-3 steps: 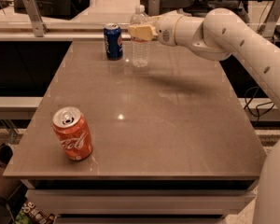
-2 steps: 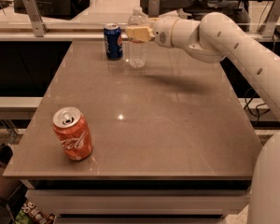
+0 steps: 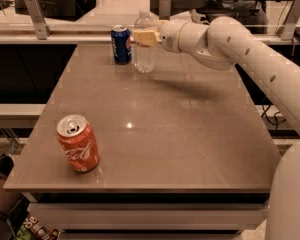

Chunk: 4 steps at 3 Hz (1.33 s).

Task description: Move water bottle near pepsi can

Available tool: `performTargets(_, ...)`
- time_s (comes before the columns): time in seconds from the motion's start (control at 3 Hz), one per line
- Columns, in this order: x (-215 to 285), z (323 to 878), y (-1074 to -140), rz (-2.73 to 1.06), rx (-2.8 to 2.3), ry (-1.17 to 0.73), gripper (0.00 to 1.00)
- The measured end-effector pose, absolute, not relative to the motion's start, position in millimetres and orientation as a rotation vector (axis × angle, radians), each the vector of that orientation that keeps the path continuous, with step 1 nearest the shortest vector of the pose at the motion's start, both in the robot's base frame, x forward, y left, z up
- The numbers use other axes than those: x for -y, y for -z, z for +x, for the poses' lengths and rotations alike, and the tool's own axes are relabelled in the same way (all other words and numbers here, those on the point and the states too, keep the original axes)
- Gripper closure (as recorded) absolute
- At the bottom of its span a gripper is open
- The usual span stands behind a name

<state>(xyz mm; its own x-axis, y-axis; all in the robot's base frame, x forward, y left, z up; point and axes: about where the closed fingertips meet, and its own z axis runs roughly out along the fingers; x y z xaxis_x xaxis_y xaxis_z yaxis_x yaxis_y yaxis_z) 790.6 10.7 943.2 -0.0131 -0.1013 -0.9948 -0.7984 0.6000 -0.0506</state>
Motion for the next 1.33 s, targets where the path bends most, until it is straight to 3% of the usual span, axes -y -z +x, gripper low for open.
performTargets(1.0, -8, 795, -939, -0.784, -1.481, -0.541, 0.15)
performTargets(1.33, -20, 791, -943, -0.802, -1.461, -0.551, 0.0)
